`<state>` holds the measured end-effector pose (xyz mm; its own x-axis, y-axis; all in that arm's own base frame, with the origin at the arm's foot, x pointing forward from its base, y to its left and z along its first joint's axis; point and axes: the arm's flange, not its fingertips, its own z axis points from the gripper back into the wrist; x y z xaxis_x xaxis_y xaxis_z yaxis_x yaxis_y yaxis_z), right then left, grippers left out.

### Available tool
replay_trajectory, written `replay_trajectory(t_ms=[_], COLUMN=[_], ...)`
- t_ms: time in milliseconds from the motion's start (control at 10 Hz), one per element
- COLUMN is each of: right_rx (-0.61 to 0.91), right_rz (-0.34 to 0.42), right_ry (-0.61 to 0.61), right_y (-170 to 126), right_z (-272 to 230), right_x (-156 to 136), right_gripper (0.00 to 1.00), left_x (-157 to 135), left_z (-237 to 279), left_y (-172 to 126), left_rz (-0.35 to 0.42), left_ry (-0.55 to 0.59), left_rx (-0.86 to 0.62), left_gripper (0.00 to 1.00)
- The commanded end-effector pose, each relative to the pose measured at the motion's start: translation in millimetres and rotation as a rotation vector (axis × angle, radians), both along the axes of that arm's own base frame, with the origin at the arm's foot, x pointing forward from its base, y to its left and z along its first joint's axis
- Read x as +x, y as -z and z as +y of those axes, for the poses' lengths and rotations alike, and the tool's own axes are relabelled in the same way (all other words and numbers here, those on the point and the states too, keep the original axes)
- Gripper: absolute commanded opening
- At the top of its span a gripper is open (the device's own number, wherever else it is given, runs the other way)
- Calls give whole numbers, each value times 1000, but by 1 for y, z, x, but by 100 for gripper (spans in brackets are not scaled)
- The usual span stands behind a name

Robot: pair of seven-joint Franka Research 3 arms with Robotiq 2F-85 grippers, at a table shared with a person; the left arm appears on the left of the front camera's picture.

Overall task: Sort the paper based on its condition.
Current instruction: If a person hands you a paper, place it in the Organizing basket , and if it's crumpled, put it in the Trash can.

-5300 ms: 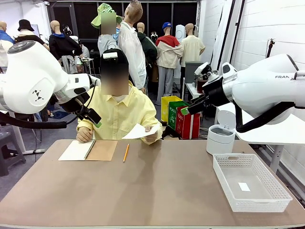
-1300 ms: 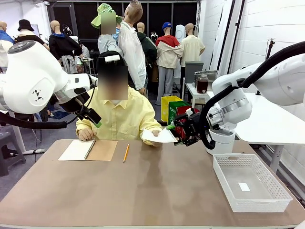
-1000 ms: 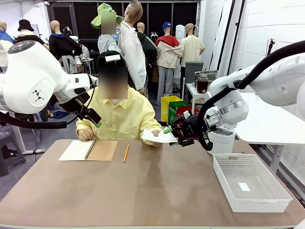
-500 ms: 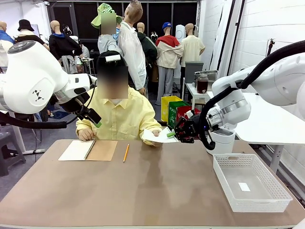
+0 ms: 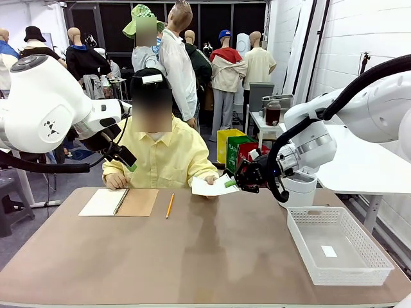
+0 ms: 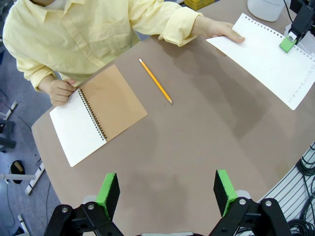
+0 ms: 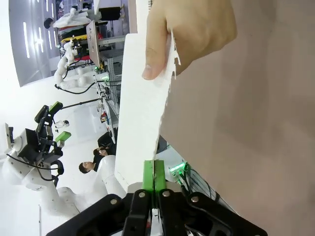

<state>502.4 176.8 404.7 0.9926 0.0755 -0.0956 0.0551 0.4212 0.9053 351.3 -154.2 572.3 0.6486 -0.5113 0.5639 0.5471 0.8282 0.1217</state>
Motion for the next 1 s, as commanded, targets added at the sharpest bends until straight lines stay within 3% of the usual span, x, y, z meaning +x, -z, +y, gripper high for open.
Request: replay_trajectory(t_ms=[0,400,900], right_rx=[-59,-251,-382], right_rz=[-66,-251,-293], right_ry=[24,52,139], right_y=[-10,-47,-45], right_z=[-9,-74,-145], right_x=[1,-24,-61], right_gripper=[0,0,0], left_x=[0,0,0], left_z=[1,1,1], left_y=[0,0,0], left_rz=[-1,-1,-1], left_ry=[0,0,0], left_rx=[0,0,0], left_gripper=[100,100,100])
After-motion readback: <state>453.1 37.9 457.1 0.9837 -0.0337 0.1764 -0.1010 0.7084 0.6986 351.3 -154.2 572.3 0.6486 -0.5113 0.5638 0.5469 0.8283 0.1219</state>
